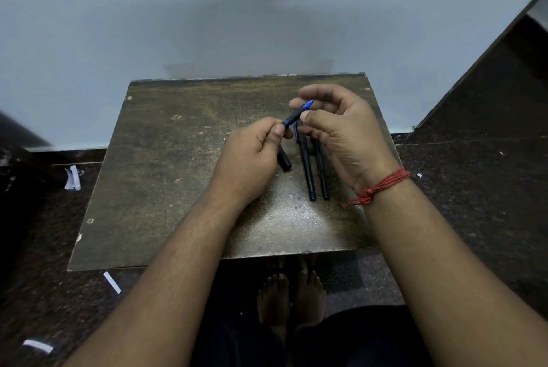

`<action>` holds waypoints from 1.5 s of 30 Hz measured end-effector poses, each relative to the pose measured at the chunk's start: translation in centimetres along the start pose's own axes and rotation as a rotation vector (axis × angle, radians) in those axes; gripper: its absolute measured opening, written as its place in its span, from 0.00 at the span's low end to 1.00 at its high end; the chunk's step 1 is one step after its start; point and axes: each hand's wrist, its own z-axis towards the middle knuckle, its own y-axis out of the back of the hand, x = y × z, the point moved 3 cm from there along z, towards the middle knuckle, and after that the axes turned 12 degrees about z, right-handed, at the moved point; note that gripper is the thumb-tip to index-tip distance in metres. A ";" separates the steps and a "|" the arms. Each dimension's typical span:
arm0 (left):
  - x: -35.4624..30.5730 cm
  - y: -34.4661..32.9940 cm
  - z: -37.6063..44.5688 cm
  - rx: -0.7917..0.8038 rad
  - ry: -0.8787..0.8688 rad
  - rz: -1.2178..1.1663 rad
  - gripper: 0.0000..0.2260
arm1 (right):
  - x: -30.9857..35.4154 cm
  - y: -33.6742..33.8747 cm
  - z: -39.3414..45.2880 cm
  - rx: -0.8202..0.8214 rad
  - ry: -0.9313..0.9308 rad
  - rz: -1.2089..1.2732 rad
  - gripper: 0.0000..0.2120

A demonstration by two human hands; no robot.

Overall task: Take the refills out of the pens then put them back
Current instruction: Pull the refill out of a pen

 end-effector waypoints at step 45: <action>1.1 0.6 0.3 -0.280 0.125 -0.138 0.11 | 0.8 -0.9 -0.7 -0.093 0.332 -0.797 0.12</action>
